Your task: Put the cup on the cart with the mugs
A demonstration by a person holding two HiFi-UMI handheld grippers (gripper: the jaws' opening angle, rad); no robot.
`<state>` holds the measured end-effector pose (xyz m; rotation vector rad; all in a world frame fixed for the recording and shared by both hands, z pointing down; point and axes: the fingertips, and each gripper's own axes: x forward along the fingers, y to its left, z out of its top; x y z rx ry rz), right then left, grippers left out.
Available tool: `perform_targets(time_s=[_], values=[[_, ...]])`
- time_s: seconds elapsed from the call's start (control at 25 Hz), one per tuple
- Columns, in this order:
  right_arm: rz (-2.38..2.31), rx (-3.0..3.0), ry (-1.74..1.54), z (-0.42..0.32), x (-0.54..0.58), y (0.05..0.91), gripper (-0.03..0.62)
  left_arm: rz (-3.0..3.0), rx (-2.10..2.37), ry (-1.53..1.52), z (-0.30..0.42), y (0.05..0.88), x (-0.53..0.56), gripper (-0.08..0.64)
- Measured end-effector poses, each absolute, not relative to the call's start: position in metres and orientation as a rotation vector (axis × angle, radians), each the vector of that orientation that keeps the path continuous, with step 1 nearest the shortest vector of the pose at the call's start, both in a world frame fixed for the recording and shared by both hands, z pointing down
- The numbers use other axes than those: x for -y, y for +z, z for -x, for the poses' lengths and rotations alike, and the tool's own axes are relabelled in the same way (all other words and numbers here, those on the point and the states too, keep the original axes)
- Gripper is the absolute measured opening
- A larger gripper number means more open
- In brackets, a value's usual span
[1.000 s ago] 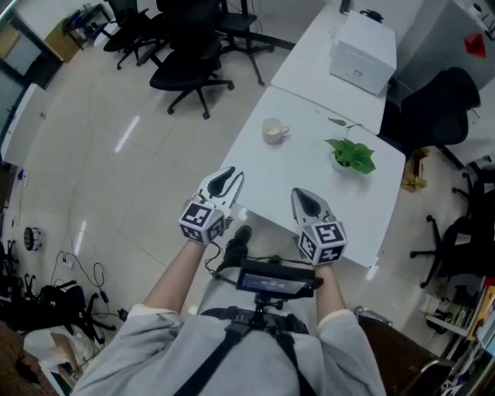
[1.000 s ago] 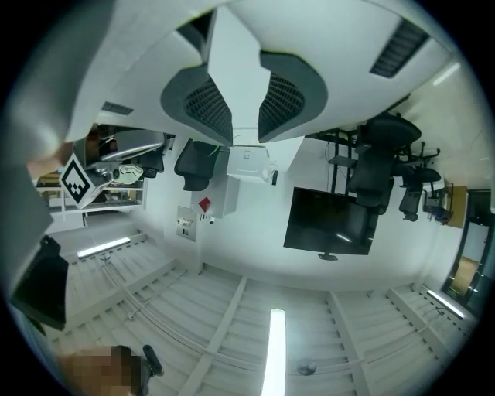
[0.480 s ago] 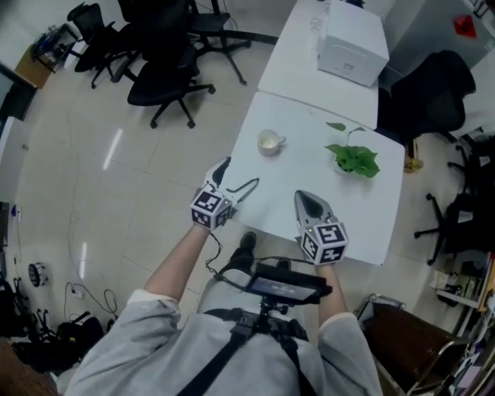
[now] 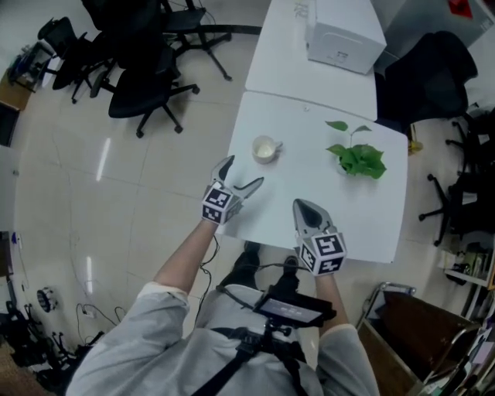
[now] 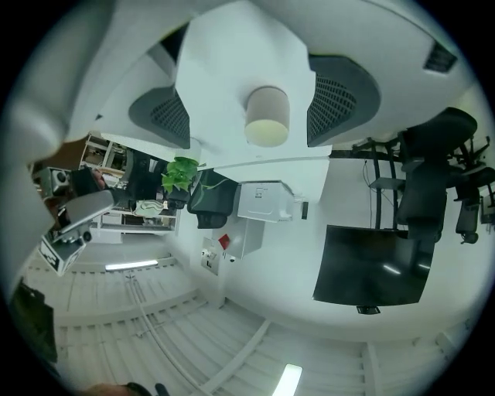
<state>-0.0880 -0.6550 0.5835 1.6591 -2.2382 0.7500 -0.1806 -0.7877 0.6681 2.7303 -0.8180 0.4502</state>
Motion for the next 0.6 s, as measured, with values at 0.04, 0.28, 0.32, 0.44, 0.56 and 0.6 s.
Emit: perform_targets(time_s=[0.04,0.28,0.32,0.44,0.56,0.6], values=[[-1.661,2.227,0.756,0.087,0.656,0.589,0.006,-2.726,0.816,0.457,0.178,0.676,0.793,0.461],[-1.645,2.178,0.782,0.087,0.659,0.625,0.006,-2.713,0.777,0.473,0.159,0.716,0.823,0.497],[-1.645,2.172,0.788,0.087,0.659,0.631,0.006,-2.714,0.768,0.481,0.156,0.722,0.827,0.499],[-1.657,2.160,0.813,0.085,0.661,0.646,0.006,-2.719,0.745,0.503,0.147,0.738,0.836,0.511],[-1.678,2.146,0.839,0.083,0.663,0.656,0.006,-2.727,0.724,0.527,0.137,0.749,0.845,0.515],[-1.685,2.145,0.844,0.082,0.664,0.659,0.006,-2.732,0.718,0.539,0.133,0.752,0.848,0.515]])
